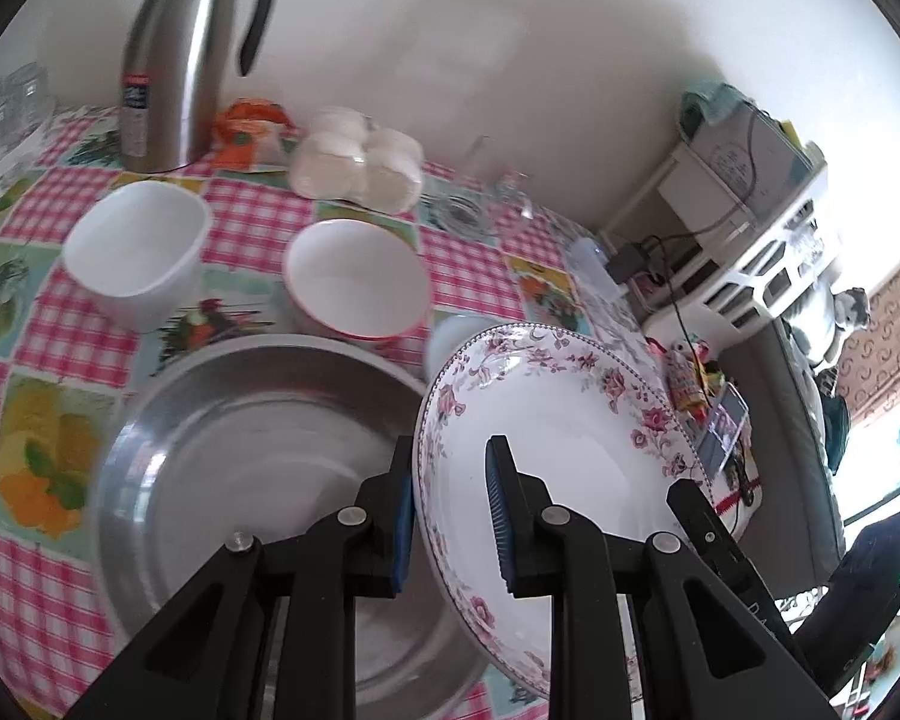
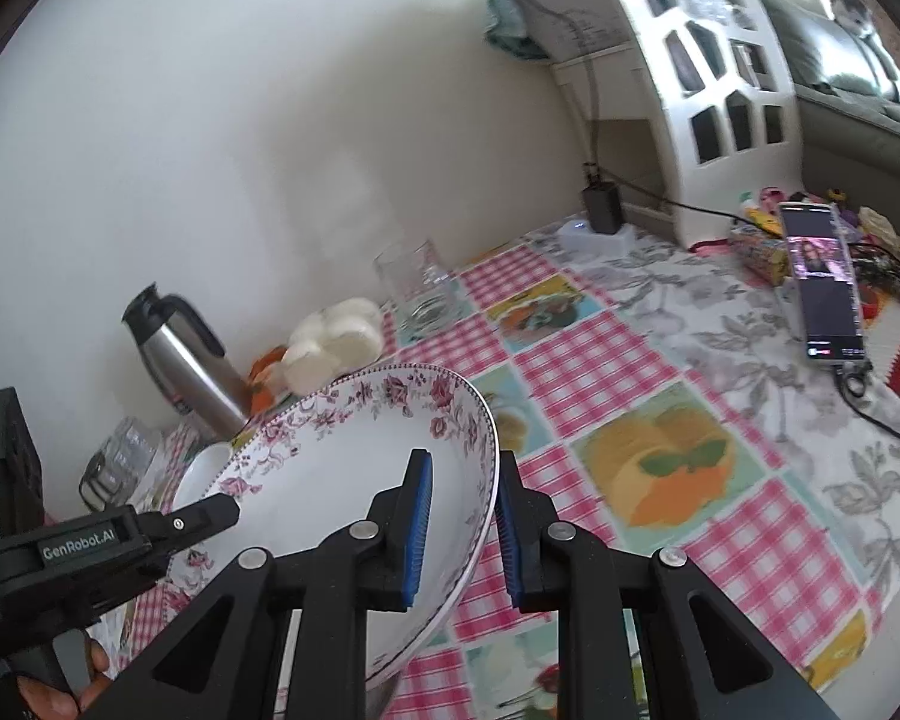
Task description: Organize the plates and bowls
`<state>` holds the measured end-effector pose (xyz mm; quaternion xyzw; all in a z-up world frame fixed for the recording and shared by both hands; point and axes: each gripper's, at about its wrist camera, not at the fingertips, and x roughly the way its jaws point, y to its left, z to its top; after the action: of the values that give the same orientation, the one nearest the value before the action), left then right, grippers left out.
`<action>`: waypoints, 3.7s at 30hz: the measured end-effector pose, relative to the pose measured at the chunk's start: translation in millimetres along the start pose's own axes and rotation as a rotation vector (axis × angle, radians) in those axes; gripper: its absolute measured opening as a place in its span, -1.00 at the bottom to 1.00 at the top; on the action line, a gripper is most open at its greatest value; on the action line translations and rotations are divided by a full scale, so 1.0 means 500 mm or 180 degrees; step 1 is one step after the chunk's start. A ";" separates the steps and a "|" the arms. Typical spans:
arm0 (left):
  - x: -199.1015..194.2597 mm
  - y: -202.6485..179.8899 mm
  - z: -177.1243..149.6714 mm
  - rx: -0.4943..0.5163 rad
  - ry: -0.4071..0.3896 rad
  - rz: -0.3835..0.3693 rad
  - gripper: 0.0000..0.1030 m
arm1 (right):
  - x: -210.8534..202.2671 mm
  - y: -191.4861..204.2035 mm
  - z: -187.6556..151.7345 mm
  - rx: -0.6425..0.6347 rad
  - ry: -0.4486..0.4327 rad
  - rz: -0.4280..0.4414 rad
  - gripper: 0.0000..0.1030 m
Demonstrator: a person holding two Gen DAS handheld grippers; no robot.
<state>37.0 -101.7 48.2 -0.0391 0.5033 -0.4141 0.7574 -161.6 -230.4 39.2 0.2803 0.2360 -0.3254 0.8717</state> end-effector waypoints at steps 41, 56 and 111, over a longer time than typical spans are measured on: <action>0.052 0.234 -0.015 -0.0469 0.0659 0.0518 -0.55 | 0.171 0.144 -0.141 -0.0349 0.0828 -0.0087 -0.58; 0.024 0.281 -0.025 -0.0824 0.0701 0.0568 -0.73 | 0.176 0.152 -0.149 -0.0495 0.0928 -0.0073 -0.58; 0.026 0.279 -0.007 -0.0789 0.0517 0.0675 -0.64 | 0.167 0.169 -0.149 -0.0759 0.1075 -0.0212 -0.57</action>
<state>118.2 -17.7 -29.4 -0.0453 0.6113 -0.2684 0.7431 -63.2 -165.5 -36.6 0.2178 0.4248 -0.2721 0.8355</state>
